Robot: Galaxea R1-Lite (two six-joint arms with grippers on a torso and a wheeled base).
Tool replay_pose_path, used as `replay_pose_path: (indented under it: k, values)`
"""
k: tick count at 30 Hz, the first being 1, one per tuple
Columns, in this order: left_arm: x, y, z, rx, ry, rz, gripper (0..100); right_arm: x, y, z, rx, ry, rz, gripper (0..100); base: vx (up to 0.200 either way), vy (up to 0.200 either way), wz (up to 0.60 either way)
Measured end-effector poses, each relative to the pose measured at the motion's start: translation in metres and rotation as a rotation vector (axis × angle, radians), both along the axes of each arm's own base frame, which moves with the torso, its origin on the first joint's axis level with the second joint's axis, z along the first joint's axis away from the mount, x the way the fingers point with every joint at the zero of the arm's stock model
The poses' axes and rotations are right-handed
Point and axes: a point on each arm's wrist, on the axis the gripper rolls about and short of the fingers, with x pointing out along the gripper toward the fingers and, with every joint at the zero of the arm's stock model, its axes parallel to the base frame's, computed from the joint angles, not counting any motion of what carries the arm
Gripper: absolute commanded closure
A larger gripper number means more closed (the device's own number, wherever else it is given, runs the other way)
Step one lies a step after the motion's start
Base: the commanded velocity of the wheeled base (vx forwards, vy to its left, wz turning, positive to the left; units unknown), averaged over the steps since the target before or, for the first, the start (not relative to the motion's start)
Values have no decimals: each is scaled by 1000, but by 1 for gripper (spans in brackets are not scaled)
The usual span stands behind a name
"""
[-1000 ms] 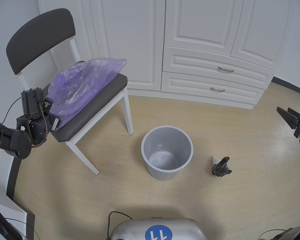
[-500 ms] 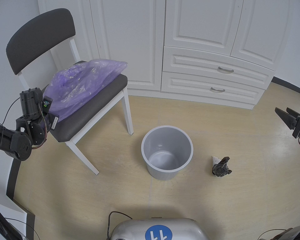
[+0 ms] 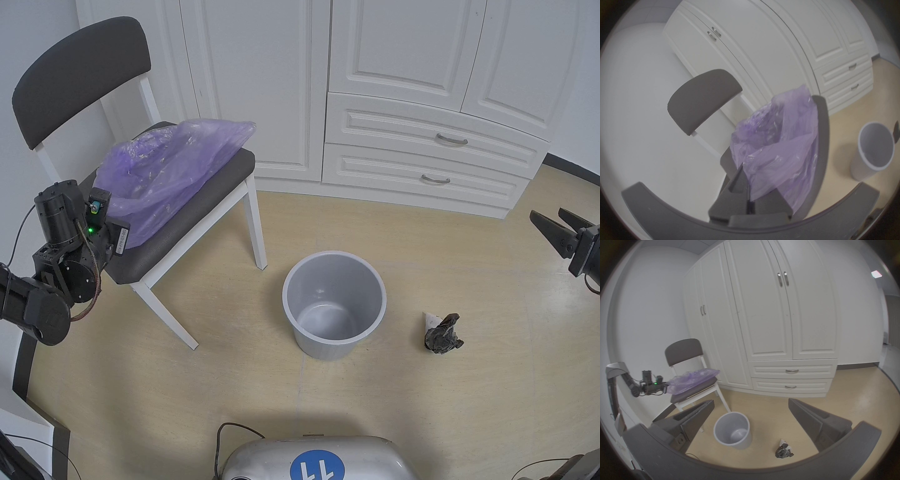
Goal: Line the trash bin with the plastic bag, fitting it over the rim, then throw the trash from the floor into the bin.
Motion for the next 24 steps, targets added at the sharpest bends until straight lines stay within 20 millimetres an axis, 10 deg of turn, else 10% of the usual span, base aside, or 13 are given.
replay_pose_path:
  k: [24]
  values:
    - [-54,-48,-10,-322,-227,-297,100,-3,47,-26,-155,65,66,0,0,0,0]
